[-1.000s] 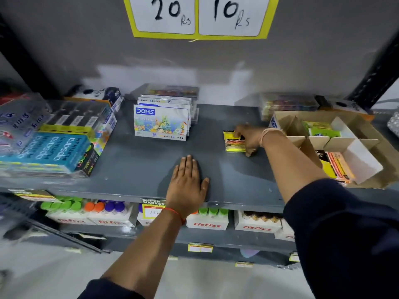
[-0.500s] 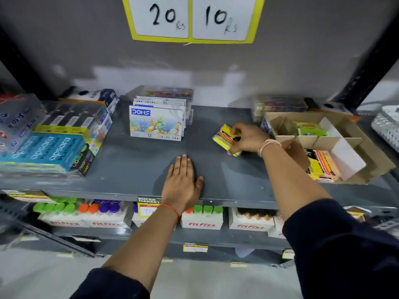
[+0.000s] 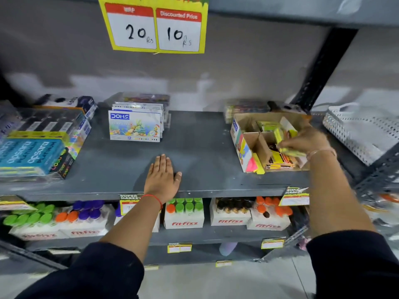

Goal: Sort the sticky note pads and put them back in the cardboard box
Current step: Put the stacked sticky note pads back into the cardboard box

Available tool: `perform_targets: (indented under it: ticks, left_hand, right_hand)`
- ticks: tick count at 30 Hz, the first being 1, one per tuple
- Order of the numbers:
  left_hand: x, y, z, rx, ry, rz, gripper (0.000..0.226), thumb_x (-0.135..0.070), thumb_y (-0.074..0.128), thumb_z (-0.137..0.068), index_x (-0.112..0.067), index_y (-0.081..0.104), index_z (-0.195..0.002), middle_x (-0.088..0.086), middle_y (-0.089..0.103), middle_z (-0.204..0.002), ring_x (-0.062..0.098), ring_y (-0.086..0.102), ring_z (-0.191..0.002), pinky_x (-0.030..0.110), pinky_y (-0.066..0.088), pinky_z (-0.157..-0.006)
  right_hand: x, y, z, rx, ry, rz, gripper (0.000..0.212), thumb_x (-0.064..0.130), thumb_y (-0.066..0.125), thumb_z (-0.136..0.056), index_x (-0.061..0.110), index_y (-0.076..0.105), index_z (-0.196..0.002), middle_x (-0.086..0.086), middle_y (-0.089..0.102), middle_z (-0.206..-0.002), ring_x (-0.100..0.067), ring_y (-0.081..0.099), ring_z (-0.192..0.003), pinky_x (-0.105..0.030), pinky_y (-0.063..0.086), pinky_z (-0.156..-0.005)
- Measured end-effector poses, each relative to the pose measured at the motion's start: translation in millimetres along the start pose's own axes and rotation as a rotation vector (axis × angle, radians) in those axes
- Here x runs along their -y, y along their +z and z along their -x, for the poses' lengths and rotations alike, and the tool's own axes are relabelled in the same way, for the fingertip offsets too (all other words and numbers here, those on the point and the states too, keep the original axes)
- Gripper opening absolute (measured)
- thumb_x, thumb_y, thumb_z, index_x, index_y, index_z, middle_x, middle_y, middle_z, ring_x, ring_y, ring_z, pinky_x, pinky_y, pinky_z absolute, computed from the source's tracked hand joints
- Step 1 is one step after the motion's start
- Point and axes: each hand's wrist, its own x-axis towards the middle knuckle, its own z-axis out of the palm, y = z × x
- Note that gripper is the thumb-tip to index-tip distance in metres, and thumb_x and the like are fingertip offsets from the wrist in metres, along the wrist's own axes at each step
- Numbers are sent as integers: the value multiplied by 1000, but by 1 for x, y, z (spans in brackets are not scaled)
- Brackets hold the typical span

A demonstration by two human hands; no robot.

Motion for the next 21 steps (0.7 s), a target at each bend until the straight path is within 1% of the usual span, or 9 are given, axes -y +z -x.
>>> perform_targets:
  ticks: [1, 3, 5, 9, 12, 15, 18, 20, 21]
  left_hand:
    - [0, 0, 0, 2, 0, -1, 62, -35, 23, -97, 0, 2, -144, 16, -1, -158, 26, -3, -147, 37, 0, -121]
    - [0, 0, 0, 4, 3, -5, 62, -35, 22, -97, 0, 2, -144, 16, -2, -158, 26, -3, -147, 36, 0, -121]
    - [0, 0, 0, 2, 3, -5, 62, -35, 22, -98, 0, 2, -144, 16, -2, -158, 25, -3, -147, 36, -1, -120]
    - [1, 0, -1, 2, 0, -8, 62, -35, 22, -97, 0, 1, -144, 16, -2, -158, 25, -3, -147, 36, -1, -120]
    - [1, 0, -1, 3, 0, -8, 62, -35, 22, -97, 0, 1, -144, 16, -2, -158, 25, -4, -147, 36, -1, -121]
    - [1, 0, -1, -4, 0, -8, 62, -35, 22, -97, 0, 2, -144, 16, -2, -158, 25, -3, -147, 36, 0, -121]
    - [0, 0, -1, -2, -1, -12, 62, -35, 22, -97, 0, 1, -144, 16, -2, -158, 25, -3, -147, 36, 0, -120]
    - [0, 0, -1, -2, 0, -15, 62, -35, 21, -97, 0, 1, -144, 16, -2, -158, 25, -4, -147, 36, 0, -120]
    - [0, 0, -1, 0, 1, -16, 62, -35, 21, -97, 0, 0, -144, 16, -2, -158, 25, -4, -147, 36, 0, -120]
  right_hand:
    - [-9, 9, -5, 40, 17, 38, 68, 43, 81, -53, 8, 61, -107, -13, 64, -112, -32, 62, -102, -35, 53, -76]
    - [-15, 23, -7, 60, 16, 123, 57, 44, 79, -53, 7, 58, -92, -15, 66, -109, -33, 61, -101, -30, 45, -70]
    - [-14, 32, -9, 31, 17, 138, 49, 41, 78, -55, 9, 56, -84, -17, 67, -103, -35, 61, -99, -31, 45, -72]
    - [-3, 34, -9, 25, 15, 198, 47, 40, 79, -60, 10, 56, -88, -13, 61, -93, -34, 59, -102, -36, 49, -85]
    - [3, 33, -12, 45, 8, 264, 45, 39, 77, -64, 11, 57, -93, -11, 58, -94, -32, 58, -104, -34, 47, -79]
    - [2, 34, -16, 59, -1, 280, 41, 35, 75, -66, 9, 57, -91, -14, 61, -101, -33, 58, -105, -35, 49, -82]
    - [1, 31, -21, 88, 6, 246, 36, 39, 69, -75, 7, 57, -85, -12, 58, -89, -30, 55, -90, -32, 42, -73]
    - [-1, 30, -26, 100, 10, 254, 39, 46, 63, -80, 7, 57, -84, -9, 57, -83, -27, 51, -82, -31, 39, -71]
    - [-3, 30, -28, 105, 3, 261, 35, 42, 61, -83, 7, 56, -83, -9, 57, -84, -27, 50, -82, -31, 38, -72]
